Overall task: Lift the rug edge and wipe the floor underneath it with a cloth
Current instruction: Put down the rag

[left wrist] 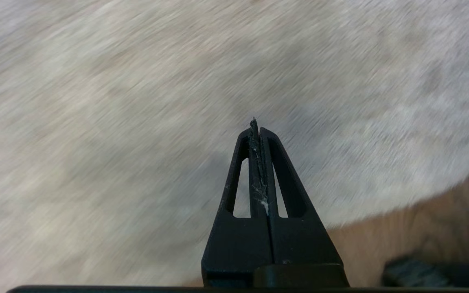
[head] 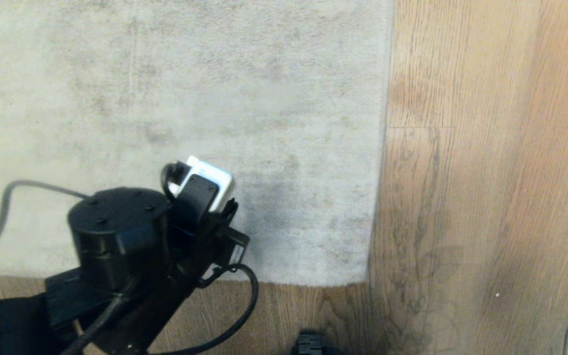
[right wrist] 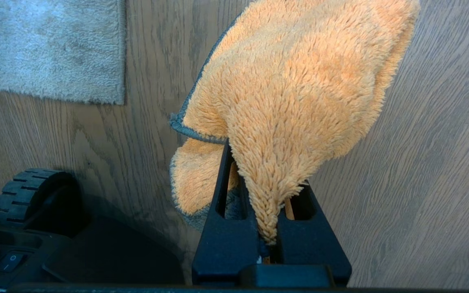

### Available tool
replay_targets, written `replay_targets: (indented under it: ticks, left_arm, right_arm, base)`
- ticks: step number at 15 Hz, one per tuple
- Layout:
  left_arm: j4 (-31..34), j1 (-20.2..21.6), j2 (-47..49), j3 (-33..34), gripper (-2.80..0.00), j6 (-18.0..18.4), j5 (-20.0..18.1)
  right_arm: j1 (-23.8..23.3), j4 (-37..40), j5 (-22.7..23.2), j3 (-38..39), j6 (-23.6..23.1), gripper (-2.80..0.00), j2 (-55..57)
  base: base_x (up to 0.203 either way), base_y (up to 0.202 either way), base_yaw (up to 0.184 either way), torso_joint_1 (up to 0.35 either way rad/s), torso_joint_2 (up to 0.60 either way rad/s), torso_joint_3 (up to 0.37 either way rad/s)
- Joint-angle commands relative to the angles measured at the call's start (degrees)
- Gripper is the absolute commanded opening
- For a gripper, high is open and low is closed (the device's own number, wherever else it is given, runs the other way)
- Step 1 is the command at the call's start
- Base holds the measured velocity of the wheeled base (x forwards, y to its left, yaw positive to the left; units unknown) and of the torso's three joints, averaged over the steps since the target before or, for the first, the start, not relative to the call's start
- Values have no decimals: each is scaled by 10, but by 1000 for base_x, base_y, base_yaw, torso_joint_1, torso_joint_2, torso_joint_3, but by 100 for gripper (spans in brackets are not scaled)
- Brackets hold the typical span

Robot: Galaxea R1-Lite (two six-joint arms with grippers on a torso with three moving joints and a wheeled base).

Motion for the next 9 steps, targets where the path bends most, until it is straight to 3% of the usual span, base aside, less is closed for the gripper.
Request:
replay_targets:
  ticks: [1, 6, 9]
  left_arm:
    - [-1, 14, -102, 70, -280, -1, 1]
    - [12, 98, -255, 194, -280, 0, -3]
    - [65, 140, -341, 244, -280, 0, -10]
  right_arm:
    - [0, 0, 0, 0, -1, -280, 1]
    - [0, 0, 0, 0, -1, -280, 1]
    - [0, 0, 0, 0, -1, -280, 1]
  base:
    - [0, 0, 0, 0, 0, 0]
    - [0, 0, 0, 0, 0, 0]
    - [0, 0, 0, 0, 0, 0]
